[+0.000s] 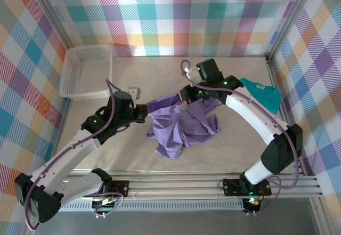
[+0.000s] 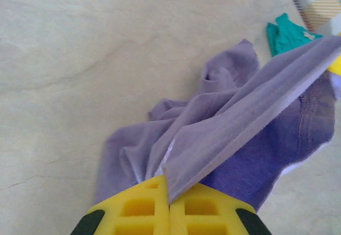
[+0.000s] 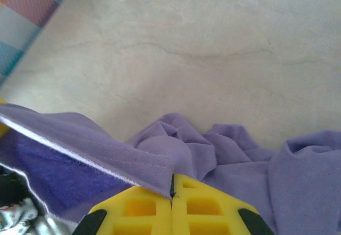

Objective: Fold the inside-out t-shirt
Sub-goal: Turn the T-shirt inside out at the center of the table, then flatten out the T-shirt at the center of the table.

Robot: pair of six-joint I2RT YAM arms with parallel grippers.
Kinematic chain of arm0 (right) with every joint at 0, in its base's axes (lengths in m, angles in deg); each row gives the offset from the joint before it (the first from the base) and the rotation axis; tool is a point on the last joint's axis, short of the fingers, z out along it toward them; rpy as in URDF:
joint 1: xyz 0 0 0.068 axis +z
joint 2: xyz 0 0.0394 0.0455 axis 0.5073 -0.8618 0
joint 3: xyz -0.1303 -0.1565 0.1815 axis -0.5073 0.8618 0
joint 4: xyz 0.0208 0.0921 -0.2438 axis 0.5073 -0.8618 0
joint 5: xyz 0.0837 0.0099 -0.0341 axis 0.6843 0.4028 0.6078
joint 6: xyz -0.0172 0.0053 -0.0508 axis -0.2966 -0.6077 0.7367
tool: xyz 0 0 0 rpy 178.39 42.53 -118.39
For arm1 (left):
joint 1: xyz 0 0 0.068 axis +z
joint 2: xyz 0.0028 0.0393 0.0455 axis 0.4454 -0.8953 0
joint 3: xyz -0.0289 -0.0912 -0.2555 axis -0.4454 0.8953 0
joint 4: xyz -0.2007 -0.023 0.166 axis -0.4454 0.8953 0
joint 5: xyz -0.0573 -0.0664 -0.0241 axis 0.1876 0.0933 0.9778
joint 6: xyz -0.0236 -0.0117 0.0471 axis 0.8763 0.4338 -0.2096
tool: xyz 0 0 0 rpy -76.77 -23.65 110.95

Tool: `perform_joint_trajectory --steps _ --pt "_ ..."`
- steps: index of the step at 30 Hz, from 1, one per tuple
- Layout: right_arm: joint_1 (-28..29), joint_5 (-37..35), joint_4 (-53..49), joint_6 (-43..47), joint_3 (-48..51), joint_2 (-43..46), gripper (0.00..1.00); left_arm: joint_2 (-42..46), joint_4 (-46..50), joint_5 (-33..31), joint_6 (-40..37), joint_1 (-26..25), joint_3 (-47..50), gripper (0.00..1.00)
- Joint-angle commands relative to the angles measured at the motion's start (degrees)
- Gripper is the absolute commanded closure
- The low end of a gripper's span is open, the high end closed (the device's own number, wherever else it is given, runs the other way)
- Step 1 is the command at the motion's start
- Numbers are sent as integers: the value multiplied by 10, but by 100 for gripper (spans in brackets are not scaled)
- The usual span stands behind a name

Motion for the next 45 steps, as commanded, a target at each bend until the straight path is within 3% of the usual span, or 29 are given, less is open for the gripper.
perform_joint_trajectory --steps 1,5,10,14,17,21,24,27,29,31,33,37,42,45 --pt "12 -125 -38 39 -5 4 99 3 45 -16 -20 8 -9 100" --pt "14 -145 -44 17 49 44 99 -4 5 71 -45 -31 26 100" --pt "14 -189 -84 -62 140 69 96 -14 -30 92 -46 -122 95 100" --pt "14 -192 -96 -152 228 87 89 -82 -60 91 -32 -216 113 100" --pt "13 -184 -64 -190 299 127 79 -133 -80 99 -28 -258 107 90" --pt "14 -151 -38 -147 294 166 60 -114 -70 77 -50 -257 78 67" --pt "14 -120 24 -108 275 173 51 -55 -84 63 -59 -228 83 44" --pt "0 -92 116 -93 254 128 43 -3 -115 15 -3 -145 113 25" --pt "-26 -56 167 -101 223 74 42 -7 -115 3 76 -47 127 22" --pt "-50 -33 196 -105 185 11 40 -51 -144 56 135 43 134 22" --pt "-62 -51 178 -81 123 -58 36 -124 -171 118 163 93 127 22" --pt "-63 -125 90 -38 23 -176 34 -230 -199 166 168 98 105 23" --pt "-62 -122 63 -51 19 -230 21 -291 -198 195 155 80 92 24" --pt "-63 -94 58 -59 23 -245 18 -316 -212 209 159 64 95 30"
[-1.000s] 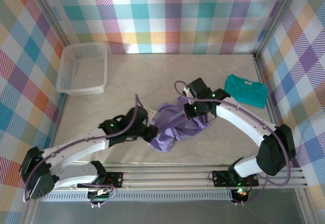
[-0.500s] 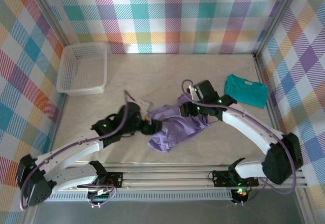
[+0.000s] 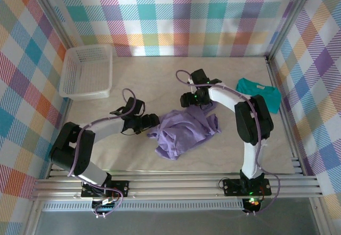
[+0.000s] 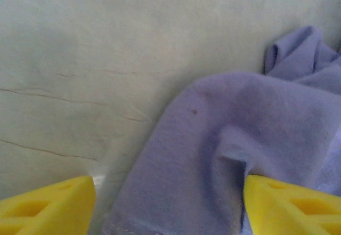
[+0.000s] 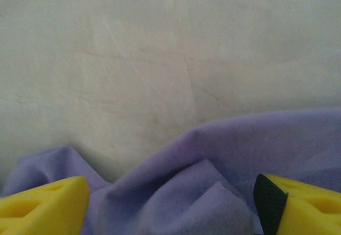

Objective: Fold the inside-out t-shirt
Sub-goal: Flatten out the T-shirt at the center of the table.

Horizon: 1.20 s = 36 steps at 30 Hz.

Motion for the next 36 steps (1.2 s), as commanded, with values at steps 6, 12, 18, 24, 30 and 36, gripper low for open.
perform_joint_trajectory --steps 6,12,18,24,30,36 --pt "1 62 -7 -4 -37 -32 67 -72 -85 72 13 -15 -28 80" --pt "-47 114 79 5 -105 59 100 43 -64 8 -31 31 -106 100" --pt "-63 113 162 30 -25 258 100 251 -35 -41 -97 32 -143 100" --pt "-62 14 195 19 244 475 59 352 32 38 -99 15 -41 75" --pt "-54 52 147 14 339 515 41 392 145 21 -98 12 22 12" --pt "42 101 221 7 309 386 40 342 155 -86 -58 12 5 2"
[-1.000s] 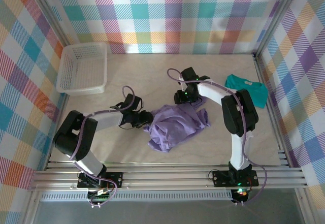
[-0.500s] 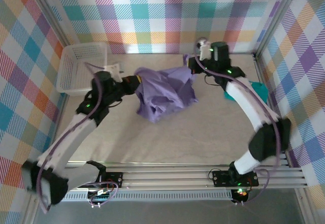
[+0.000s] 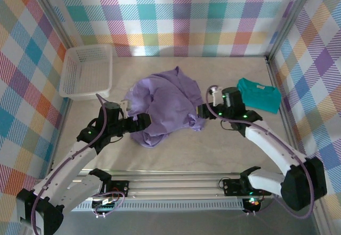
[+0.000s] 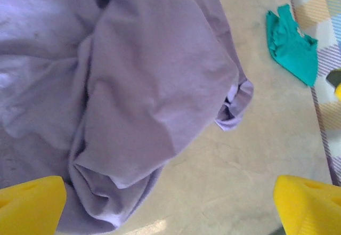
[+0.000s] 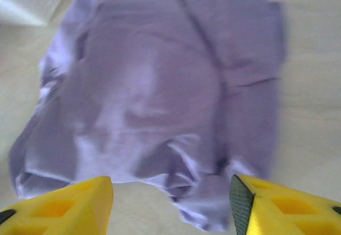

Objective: Fold the inside-out t-shirt
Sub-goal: Flatten out the T-shirt at the center of the table, then adjust the T-shirt at the center of the table.

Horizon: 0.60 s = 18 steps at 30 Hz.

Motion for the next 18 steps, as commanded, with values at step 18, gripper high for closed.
perform_joint_trajectory --steps 18 --pt "198 -56 0 178 -125 -313 21 -98 64 -168 21 24 2 5"
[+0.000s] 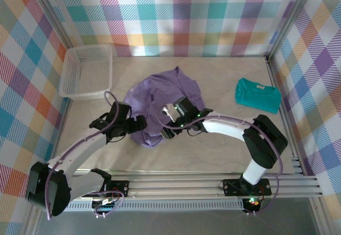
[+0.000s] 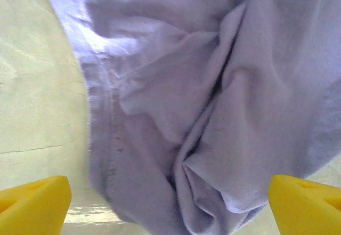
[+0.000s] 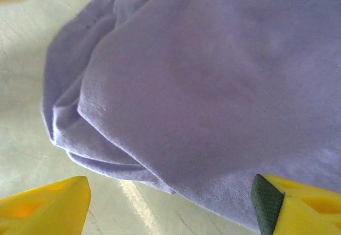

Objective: Fold the inside-out t-shirt
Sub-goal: Adjust the T-shirt at the center of the table.

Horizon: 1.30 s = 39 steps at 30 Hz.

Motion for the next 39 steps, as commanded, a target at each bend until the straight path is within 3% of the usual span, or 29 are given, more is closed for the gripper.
perform_joint_trajectory --steps 1,7,11,19,22,27,30,36,39 --pt "-3 -61 -35 75 -20 -37 21 21 14 -30 0 11 3 5" --pt "-2 -126 -67 78 -47 -87 25 12 -2 -11 2 11 7 5" --pt "-4 -146 -50 71 -54 -87 54 5 -5 -1 -2 11 10 5" --pt "-19 -129 -69 69 -70 -49 99 27 -47 56 -6 1 45 7" --pt "-35 -74 -95 52 -89 -6 100 59 -76 67 -15 -19 62 7" --pt "-75 82 -132 -30 -136 48 100 68 -139 42 -34 -84 69 6" --pt "-88 116 -154 -59 -160 56 100 38 -155 0 -52 -129 59 6" --pt "-117 156 -163 -104 -180 63 100 -30 -183 -24 -83 -184 44 9" --pt "-126 158 -163 -109 -180 65 100 -73 -205 -28 -90 -191 40 19"
